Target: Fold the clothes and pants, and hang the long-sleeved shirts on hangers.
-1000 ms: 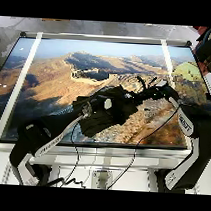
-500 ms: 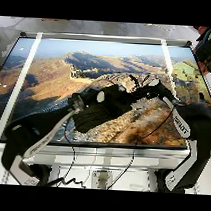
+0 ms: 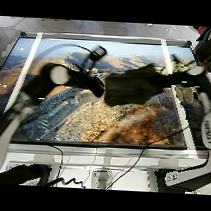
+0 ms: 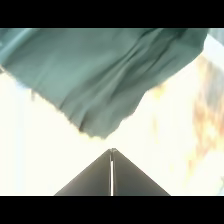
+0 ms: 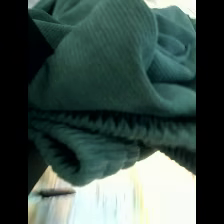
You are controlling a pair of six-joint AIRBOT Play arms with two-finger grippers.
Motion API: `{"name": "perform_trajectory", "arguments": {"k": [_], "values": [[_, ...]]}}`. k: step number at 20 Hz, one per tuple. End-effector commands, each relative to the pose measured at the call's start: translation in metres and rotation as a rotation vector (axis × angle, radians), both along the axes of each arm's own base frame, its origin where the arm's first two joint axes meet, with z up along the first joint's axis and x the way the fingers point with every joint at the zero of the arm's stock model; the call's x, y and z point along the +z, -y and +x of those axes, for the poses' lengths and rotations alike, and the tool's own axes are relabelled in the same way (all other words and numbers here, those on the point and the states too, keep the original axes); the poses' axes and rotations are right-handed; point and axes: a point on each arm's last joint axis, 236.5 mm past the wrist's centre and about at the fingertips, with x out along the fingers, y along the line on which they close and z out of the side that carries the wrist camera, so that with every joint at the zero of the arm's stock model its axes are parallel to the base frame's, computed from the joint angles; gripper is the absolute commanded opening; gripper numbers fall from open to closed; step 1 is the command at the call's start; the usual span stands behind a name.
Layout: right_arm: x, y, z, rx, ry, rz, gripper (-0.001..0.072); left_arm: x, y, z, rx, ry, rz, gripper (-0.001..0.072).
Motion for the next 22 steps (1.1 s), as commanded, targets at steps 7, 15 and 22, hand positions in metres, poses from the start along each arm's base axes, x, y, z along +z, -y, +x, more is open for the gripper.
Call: {"name": "perform_trajectory", "arguments": {"k": [7, 15, 22], "values": [[0.059, 0.315, -0.207, -1.132, -0.268, -0.168, 0.004, 0.124, -0.102, -0.015, 0.197, 0.278, -0.081, 0.002], [0.05, 0.339, -0.328, -1.328, -0.541, -0.19, 0.0322, 0.127, -0.105, -0.016, 0.204, 0.284, -0.083, 0.002], [0.048, 0.331, -0.334, -1.237, -0.579, -0.206, 0.0677, 0.127, -0.105, -0.016, 0.204, 0.283, -0.083, 0.002]]}}
